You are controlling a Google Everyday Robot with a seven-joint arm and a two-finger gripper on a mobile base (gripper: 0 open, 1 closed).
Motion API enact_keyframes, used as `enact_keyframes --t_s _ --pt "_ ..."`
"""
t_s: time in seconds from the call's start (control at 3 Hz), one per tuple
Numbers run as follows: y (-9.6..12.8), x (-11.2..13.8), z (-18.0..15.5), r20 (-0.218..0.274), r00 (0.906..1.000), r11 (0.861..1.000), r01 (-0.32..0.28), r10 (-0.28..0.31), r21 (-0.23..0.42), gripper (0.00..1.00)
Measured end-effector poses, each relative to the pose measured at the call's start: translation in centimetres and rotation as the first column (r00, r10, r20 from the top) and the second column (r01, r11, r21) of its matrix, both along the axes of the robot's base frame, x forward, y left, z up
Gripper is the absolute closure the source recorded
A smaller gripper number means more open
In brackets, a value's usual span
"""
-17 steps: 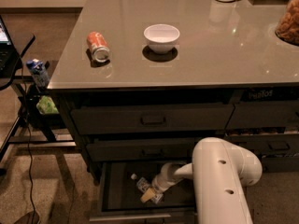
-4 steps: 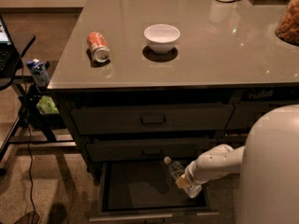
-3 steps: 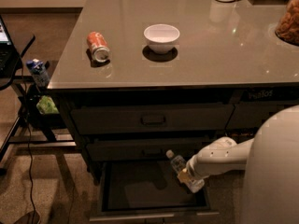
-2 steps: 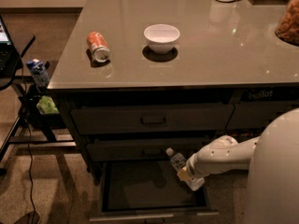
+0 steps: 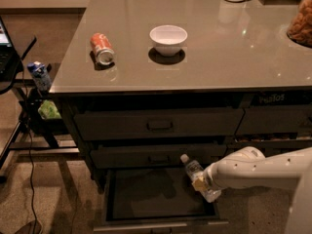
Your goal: Pick blue plastic bottle from bottom drawer and place on counter
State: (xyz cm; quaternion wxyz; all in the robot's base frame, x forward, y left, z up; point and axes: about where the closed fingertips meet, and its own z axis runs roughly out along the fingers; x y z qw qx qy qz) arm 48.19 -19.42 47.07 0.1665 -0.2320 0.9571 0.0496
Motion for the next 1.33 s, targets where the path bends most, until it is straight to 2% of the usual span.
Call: enact_keyframes --t_s 0.33,0.67,1.0,1.33 --pt "-2.5 -1.4 2.7 0.031 0.9984 0.999 0.048 -0.048 -0.018 1.0" --pt "-4.0 -1.9 6.7 0.092 0.9935 0.997 0.071 -0.067 -0.043 1.0" --pt "-4.0 -1.9 6.7 0.092 0.9935 0.997 0.071 -0.067 -0.043 1.0" --pt "-4.1 -1.9 8.9 0.131 0.9895 0.997 0.068 -0.061 -0.047 1.0"
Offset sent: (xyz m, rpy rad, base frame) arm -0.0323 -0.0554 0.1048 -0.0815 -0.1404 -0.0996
